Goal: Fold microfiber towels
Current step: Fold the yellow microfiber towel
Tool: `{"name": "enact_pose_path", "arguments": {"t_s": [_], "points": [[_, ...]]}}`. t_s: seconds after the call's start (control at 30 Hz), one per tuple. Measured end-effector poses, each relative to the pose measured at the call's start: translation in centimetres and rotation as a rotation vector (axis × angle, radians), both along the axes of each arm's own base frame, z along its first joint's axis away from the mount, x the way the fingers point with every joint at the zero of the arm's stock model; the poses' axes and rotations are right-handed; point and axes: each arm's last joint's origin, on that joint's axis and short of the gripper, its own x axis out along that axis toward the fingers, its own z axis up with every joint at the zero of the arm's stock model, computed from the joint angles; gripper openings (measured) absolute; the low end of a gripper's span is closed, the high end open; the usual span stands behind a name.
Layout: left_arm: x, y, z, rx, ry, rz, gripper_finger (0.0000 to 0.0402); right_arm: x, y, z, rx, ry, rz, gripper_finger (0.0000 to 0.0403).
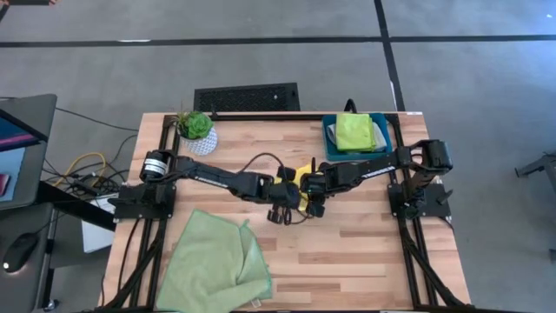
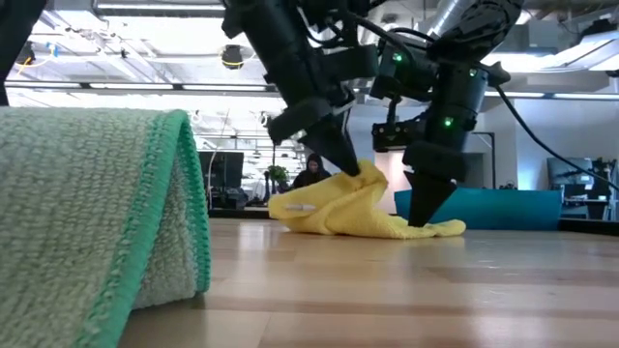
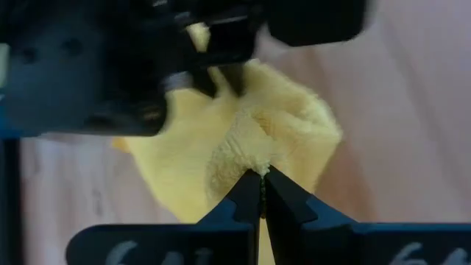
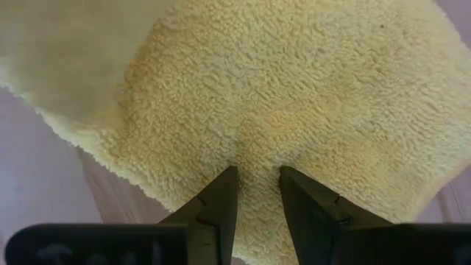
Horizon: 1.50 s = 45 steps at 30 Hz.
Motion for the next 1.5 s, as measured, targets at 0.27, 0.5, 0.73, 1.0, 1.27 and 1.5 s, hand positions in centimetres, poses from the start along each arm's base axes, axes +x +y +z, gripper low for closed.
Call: {"name": "enact_pose_path", "arguments": {"t_s": [0.27, 0.5, 0.73, 1.0, 1.27, 1.5], "points": [[0.6, 2.1, 0.4, 0.114, -0.017, -0.11, 0.0, 0.1, 0.0, 0.1, -0.001, -0.009, -0.001, 0.0127], [0.6, 2.3, 0.4, 0.155, -0.004, -0.149, 0.0, -0.2, 0.1, 0.6, -0.064, -0.007, 0.007, 0.0127], [0.6, 2.6, 0.7, 0.164, -0.008, -0.135, 0.0, -0.9, 0.1, 3.7, -0.143, -0.098, -0.019, 0.0127], [0.6, 3.1, 0.9, 0.159, -0.023, -0.101, 0.0, -1.6, 0.8, 6.7, -0.114, -0.231, -0.005, 0.0127], [0.6, 3.3, 0.9, 0.163, -0.024, -0.084, 0.0, -1.2, 1.6, 6.7, -0.126, -0.265, 0.061, 0.0127], [0.4, 3.3, 0.5, 0.163, 0.012, -0.085, 0.0, -0.5, 1.2, 5.4, -0.132, -0.241, 0.049, 0.0127]]}}
